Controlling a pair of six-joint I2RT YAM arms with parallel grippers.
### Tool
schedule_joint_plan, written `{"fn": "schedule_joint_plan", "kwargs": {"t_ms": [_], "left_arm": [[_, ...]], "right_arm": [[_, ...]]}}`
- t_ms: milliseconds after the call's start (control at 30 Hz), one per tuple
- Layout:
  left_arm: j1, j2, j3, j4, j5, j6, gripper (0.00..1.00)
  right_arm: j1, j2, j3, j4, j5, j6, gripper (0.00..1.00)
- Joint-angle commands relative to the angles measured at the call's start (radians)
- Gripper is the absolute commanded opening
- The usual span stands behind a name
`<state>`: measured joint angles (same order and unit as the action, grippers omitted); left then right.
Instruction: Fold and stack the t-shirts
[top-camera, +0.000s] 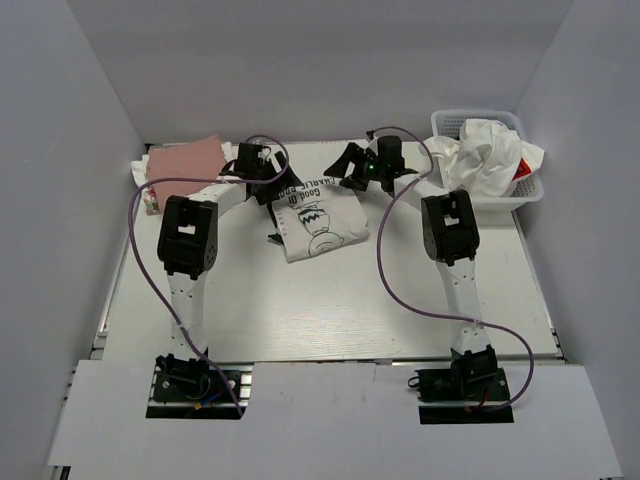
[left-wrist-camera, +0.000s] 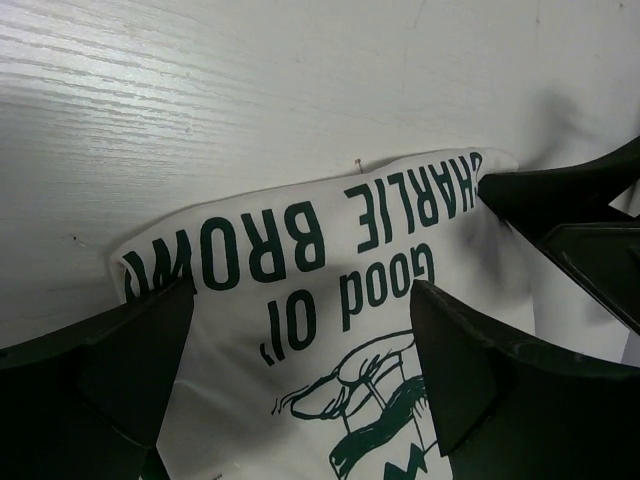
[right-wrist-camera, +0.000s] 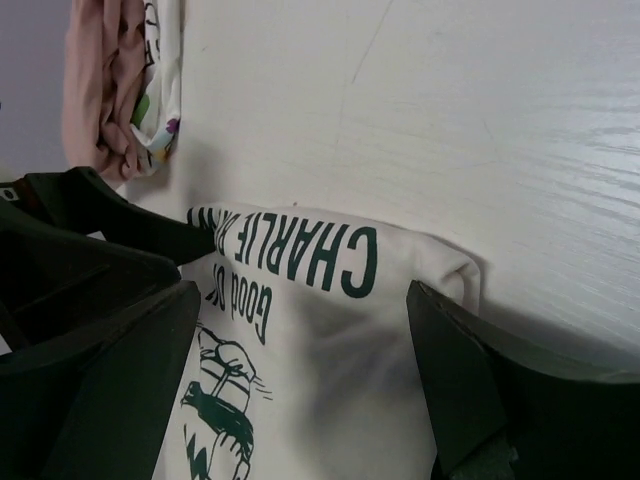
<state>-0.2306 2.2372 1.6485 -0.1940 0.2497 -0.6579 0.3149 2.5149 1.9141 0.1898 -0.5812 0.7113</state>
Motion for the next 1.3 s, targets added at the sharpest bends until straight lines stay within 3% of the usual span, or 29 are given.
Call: {"fn": "schedule_joint_plan", "kwargs": {"t_ms": [0,100,300,367,433,633,767,967,1067,1100,1200,1233,1267], "left_arm": [[0.017,0.012,-0.018,-0.081,-0.093,0.035,1.0],[0.017,0.012,0.01,-0.126,-0.104,0.056,1.0],[-0.012,-0.088,0.162,-0.229,-0.135,0.152,1.0],[-0.021,-0.132,0.116,-0.274,-0.109,0.139,1.0],[-0.03,-0.225,-0.009,-0.274,-0.173,0.124,1.0],[-0.052,-0.349,-0.274,-0.249,-0.216,0.061,1.0],[-0.07,-0.361,-0.352,-0.207,-0.178,0.041,1.0],[-0.092,-0.289,-0.38,-0.177,-0.141,0.023,1.0],[-0.102,-0.231,-0.348,-0.153,-0.097,0.012,0.88],[-0.114,-0.22,-0.348,-0.134,-0.086,0.012,0.75],[-0.136,-0.2,-0.337,-0.124,-0.113,-0.012,0.55],[-0.136,-0.2,-0.337,-0.114,-0.128,-0.012,0.35],[-0.147,-0.2,-0.328,-0.114,-0.153,-0.012,0.22]], "right_arm": [[0.006,0.021,0.029,-0.119,0.069,-0.011,0.9],[0.007,-0.034,0.008,-0.182,0.127,-0.083,0.9],[0.03,-0.335,-0.143,-0.187,0.132,-0.246,0.9],[0.052,-0.455,-0.231,-0.216,0.233,-0.338,0.9],[0.056,-0.523,-0.413,-0.169,0.315,-0.355,0.9],[0.07,-0.864,-0.812,-0.035,0.386,-0.326,0.9],[0.082,-1.004,-0.966,-0.033,0.422,-0.322,0.9],[0.087,-1.162,-1.063,-0.089,0.469,-0.317,0.9],[0.085,-1.209,-1.089,-0.096,0.516,-0.314,0.9],[0.081,-1.217,-1.093,-0.096,0.526,-0.319,0.9],[0.078,-1.245,-1.104,-0.099,0.576,-0.32,0.9],[0.078,-1.245,-1.104,-0.11,0.612,-0.319,0.9],[0.078,-1.242,-1.1,-0.124,0.635,-0.323,0.9]]}}
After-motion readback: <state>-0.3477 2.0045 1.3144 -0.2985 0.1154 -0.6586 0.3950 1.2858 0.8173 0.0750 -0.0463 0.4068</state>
